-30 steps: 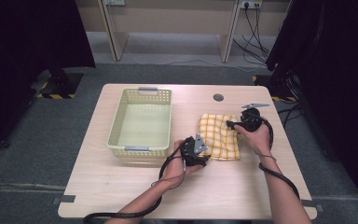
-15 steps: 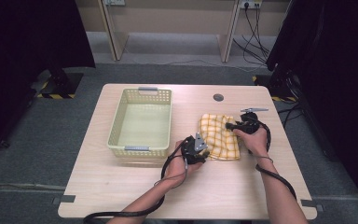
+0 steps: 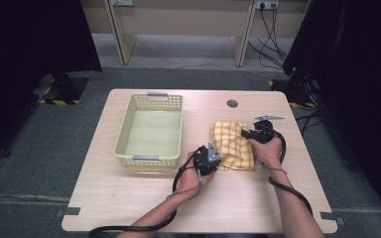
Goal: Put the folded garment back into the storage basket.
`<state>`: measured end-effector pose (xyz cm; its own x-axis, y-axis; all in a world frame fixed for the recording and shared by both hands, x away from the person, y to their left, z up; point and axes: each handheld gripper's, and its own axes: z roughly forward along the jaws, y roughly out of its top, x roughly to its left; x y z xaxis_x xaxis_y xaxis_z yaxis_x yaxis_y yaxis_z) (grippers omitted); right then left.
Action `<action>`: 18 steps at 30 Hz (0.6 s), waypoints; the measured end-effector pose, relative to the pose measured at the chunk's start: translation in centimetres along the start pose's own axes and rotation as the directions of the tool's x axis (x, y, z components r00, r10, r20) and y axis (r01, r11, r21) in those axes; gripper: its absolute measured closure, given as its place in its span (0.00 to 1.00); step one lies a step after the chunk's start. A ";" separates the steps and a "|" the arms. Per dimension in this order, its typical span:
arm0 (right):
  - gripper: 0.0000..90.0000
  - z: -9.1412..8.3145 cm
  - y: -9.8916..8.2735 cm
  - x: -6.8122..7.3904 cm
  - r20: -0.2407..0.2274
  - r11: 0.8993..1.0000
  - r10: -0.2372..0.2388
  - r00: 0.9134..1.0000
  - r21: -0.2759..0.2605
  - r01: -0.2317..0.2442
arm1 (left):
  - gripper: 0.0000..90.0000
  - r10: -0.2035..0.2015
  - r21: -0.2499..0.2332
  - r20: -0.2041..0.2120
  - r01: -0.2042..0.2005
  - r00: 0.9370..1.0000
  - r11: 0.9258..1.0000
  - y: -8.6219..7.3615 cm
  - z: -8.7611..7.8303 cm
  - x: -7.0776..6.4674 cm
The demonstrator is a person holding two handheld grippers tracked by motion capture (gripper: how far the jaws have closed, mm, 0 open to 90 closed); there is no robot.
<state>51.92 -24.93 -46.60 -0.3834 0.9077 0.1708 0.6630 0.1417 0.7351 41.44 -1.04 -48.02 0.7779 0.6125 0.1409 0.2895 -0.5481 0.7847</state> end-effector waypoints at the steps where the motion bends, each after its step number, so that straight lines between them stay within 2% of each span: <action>1: 0.87 -0.1 0.0 0.1 0.006 1.000 0.000 1.000 -0.001 0.000 | 0.87 0.005 -0.002 -0.002 -0.005 1.000 1.000 0.0 0.0 0.0; 11: 0.88 -1.4 0.3 1.0 0.019 0.998 0.003 1.000 -0.060 -0.002 | 0.88 0.039 -0.027 -0.025 -0.040 0.999 0.999 -0.1 -0.7 -0.3; 18: 0.89 -2.2 0.6 1.4 0.021 0.997 -0.008 1.000 -0.082 0.009 | 0.88 0.038 -0.046 -0.037 -0.039 0.999 0.998 0.2 -1.4 -0.2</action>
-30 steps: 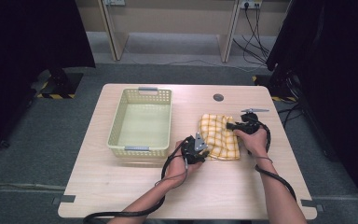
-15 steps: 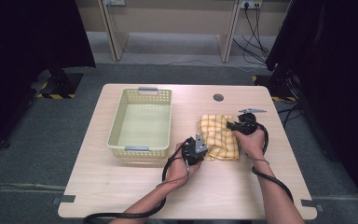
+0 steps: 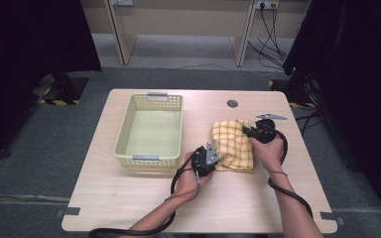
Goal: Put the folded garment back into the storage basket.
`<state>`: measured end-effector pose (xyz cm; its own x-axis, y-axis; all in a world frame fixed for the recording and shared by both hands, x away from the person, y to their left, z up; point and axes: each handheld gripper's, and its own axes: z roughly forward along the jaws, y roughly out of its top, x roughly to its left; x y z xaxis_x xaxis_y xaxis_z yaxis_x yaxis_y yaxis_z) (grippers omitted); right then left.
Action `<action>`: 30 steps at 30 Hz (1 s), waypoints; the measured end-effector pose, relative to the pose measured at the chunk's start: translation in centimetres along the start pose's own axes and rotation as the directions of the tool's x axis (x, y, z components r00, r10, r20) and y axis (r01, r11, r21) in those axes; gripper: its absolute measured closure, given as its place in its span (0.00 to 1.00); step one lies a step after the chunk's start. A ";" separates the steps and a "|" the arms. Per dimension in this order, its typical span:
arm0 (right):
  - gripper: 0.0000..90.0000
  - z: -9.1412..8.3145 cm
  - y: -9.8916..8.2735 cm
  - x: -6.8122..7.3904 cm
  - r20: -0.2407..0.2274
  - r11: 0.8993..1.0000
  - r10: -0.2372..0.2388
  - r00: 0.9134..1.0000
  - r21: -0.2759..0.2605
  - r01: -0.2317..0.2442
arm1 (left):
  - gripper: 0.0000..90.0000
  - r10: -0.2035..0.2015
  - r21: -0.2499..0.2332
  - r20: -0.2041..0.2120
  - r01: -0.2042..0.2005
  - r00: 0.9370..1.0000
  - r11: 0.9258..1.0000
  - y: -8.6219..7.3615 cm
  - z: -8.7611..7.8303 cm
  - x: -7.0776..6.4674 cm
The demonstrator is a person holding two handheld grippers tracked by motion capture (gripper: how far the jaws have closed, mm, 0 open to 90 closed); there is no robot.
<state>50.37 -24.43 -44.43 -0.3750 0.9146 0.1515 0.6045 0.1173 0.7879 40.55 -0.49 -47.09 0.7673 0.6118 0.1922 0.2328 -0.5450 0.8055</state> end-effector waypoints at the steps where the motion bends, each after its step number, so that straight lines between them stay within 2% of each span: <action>1: 0.89 -0.1 0.0 0.0 0.001 1.000 -0.002 1.000 0.000 0.002 | 0.88 0.002 -0.001 -0.001 -0.002 1.000 1.000 0.0 -0.1 0.0; 17: 0.89 -2.0 2.2 1.5 0.002 0.996 -0.041 0.999 -0.074 0.041 | 0.88 0.004 -0.046 -0.037 -0.006 0.999 0.999 0.8 -1.6 0.5; 30: 0.89 -2.8 3.3 2.4 -0.002 0.994 -0.061 0.998 -0.096 0.060 | 0.88 0.015 -0.065 -0.061 -0.019 0.998 0.998 1.3 -2.7 0.8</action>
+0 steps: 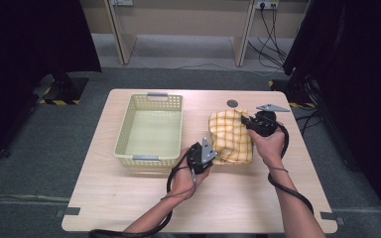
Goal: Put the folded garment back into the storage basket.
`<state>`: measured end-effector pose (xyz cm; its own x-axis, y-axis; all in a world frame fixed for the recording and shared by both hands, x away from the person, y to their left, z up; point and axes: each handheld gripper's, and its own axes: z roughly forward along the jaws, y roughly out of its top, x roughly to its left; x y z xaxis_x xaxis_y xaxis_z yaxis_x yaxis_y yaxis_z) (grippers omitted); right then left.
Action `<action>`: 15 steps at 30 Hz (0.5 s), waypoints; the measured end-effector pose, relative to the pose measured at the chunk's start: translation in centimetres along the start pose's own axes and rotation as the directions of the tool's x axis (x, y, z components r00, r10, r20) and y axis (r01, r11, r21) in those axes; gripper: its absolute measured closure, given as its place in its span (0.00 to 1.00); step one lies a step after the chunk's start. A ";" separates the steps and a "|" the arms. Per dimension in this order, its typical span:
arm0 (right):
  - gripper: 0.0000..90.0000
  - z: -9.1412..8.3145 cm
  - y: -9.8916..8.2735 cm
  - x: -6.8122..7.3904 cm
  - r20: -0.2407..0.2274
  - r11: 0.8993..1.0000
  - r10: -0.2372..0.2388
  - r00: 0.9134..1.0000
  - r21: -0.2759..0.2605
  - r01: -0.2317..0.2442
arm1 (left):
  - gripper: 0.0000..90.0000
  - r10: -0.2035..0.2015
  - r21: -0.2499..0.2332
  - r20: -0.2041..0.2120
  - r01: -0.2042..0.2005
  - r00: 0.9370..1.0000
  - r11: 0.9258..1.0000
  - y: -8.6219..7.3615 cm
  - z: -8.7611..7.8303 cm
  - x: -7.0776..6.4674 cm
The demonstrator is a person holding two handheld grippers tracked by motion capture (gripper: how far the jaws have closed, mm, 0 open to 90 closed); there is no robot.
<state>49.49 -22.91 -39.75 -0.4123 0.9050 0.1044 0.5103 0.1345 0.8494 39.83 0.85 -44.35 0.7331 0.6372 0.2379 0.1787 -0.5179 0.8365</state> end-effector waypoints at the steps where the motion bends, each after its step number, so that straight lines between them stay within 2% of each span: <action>1: 0.89 -0.1 0.1 0.1 -0.001 1.000 -0.001 1.000 -0.002 0.001 | 0.88 -0.002 -0.005 -0.002 0.002 1.000 1.000 0.1 -0.1 0.1; 15: 0.89 -0.8 1.7 1.1 -0.007 0.999 -0.013 1.000 -0.035 0.013 | 0.88 -0.010 -0.028 -0.022 0.009 1.000 1.000 0.9 -1.5 1.2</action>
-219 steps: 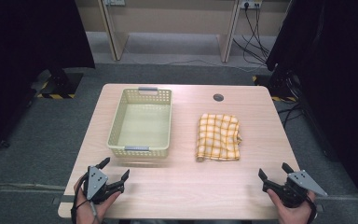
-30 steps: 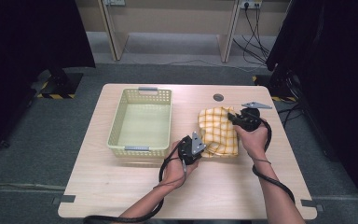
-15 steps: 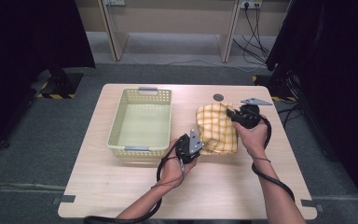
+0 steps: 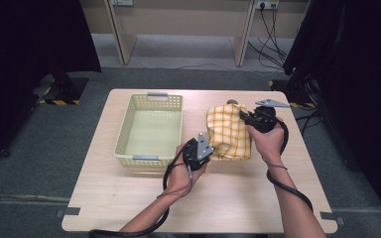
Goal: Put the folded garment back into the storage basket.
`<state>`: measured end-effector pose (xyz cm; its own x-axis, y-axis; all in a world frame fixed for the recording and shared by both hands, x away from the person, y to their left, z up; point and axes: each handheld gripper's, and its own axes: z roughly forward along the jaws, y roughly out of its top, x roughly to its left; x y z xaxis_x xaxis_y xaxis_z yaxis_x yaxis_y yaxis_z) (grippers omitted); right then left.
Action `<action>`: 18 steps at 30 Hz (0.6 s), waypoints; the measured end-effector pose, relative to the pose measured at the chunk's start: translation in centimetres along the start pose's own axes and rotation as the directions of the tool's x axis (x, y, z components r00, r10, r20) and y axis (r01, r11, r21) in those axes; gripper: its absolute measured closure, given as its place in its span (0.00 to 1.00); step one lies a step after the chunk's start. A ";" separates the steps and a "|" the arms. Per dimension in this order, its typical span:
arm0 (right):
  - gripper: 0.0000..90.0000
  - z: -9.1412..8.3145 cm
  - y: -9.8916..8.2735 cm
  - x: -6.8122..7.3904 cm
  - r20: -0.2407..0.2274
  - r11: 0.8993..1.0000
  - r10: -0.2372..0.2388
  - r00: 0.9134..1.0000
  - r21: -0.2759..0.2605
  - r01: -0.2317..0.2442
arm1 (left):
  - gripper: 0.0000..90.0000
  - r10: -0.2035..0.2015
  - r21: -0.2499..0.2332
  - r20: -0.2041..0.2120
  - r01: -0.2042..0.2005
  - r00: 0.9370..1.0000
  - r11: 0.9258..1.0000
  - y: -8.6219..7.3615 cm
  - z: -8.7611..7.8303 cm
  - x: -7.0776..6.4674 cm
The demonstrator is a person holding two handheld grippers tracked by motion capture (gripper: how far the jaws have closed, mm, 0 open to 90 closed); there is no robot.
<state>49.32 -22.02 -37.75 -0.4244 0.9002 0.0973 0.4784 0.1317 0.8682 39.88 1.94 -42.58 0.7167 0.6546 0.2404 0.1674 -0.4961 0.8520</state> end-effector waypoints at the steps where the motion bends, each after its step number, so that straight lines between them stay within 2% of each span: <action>1: 0.89 0.0 0.1 0.1 0.000 1.000 -0.001 1.000 -0.002 0.001 | 0.88 0.004 0.002 -0.001 -0.004 1.000 1.000 0.1 -0.1 0.1; 18: 0.89 -0.3 1.6 1.0 -0.006 1.000 -0.011 1.000 -0.013 0.011 | 0.88 0.004 -0.010 -0.020 -0.004 1.000 1.000 0.7 -1.0 0.9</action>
<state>49.44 -21.02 -36.12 -0.4339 0.8964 0.0906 0.4637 0.1360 0.8755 39.99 2.74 -41.32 0.7034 0.6641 0.2534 0.1571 -0.4929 0.8558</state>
